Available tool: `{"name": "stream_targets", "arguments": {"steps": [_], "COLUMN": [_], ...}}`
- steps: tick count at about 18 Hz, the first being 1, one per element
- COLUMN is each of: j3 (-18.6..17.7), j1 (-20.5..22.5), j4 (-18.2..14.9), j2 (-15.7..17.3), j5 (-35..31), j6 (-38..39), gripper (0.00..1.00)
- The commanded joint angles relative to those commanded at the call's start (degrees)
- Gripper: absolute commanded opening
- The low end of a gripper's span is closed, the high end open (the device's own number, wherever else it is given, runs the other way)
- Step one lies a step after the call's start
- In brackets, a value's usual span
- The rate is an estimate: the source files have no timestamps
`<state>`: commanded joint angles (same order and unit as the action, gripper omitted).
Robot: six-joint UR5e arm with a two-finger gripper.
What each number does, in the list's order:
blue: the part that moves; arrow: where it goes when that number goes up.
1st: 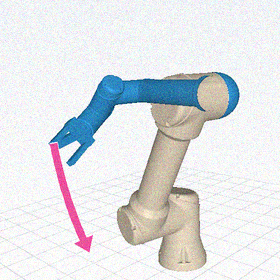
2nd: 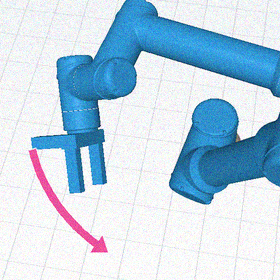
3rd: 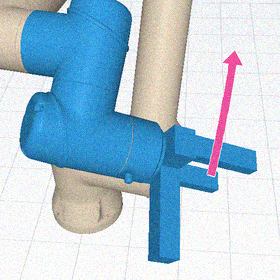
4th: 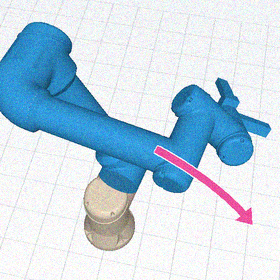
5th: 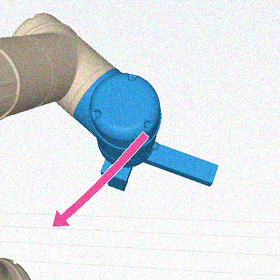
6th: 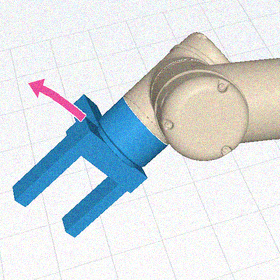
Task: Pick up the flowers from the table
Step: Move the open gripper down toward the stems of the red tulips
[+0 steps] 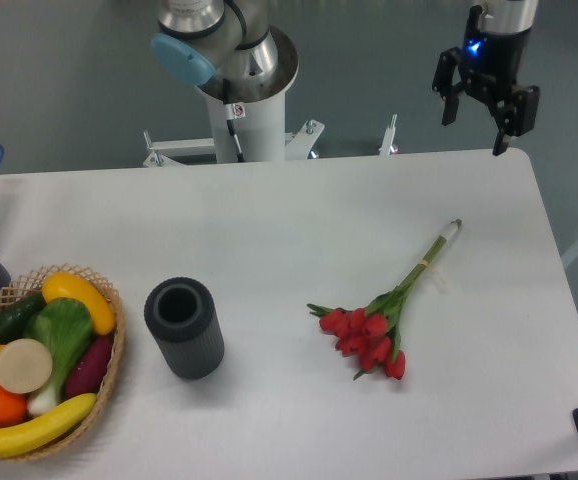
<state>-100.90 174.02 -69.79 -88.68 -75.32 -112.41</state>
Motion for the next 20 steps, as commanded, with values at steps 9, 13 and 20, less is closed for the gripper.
{"name": "stream_targets", "arguments": {"steps": [9,13,20], "j3": [-1.9,-2.4,-2.3], "j1": [-1.1,-5.1,-10.6], "j4": [1.7,4.8,11.6], "j2": [0.1,-1.7,-10.5], "j5": [-0.1,-0.4,-0.6], "j6": [9.1,18.7,24.1], "gripper": [1.0,1.0,1.0]}}
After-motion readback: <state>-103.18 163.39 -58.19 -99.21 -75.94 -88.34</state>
